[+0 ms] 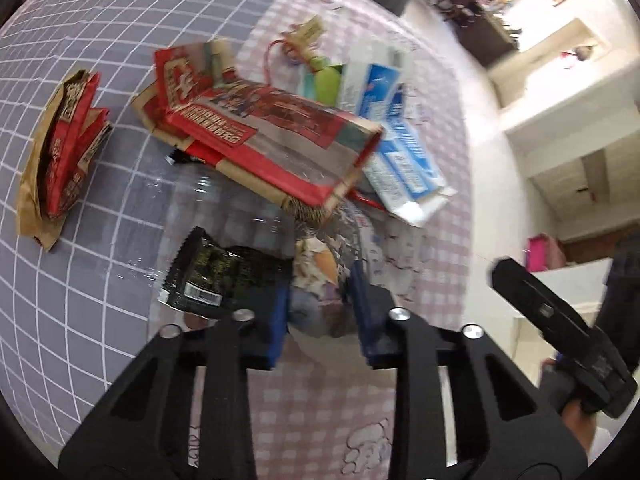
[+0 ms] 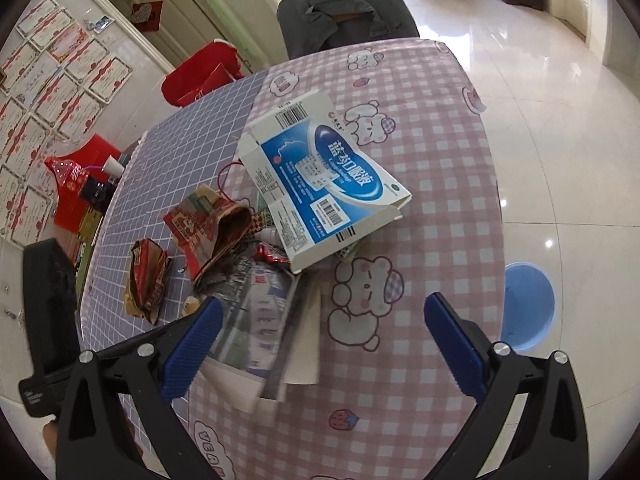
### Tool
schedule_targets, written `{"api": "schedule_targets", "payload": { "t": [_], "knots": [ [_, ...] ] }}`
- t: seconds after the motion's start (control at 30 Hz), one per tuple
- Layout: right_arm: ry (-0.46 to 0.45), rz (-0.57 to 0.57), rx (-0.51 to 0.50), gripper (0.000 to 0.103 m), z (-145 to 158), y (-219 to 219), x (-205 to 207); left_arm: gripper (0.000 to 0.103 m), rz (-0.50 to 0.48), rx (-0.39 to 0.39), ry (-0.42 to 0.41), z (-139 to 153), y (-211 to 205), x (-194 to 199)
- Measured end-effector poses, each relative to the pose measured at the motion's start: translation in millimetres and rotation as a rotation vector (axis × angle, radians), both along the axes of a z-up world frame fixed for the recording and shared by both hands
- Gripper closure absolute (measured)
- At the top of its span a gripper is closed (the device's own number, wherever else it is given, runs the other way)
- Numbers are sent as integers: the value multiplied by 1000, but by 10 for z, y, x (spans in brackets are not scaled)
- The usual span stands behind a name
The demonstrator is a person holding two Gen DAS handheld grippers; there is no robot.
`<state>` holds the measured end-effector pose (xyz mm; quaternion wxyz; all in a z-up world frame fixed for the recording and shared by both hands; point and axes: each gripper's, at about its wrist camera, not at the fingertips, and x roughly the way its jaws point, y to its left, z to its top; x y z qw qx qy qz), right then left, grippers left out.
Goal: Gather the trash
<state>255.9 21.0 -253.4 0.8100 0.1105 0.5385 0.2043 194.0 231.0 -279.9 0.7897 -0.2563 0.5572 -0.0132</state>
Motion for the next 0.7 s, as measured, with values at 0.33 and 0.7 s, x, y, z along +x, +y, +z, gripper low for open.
{"api": "schedule_targets", "payload": {
  "t": [0.33, 0.7],
  "knots": [
    [-77, -83, 57, 4, 355, 50, -194, 90, -65, -81, -219, 763, 103, -374],
    [46, -5, 171, 5, -133, 803, 130, 90, 132, 264, -350, 1296, 787, -576]
  ]
}}
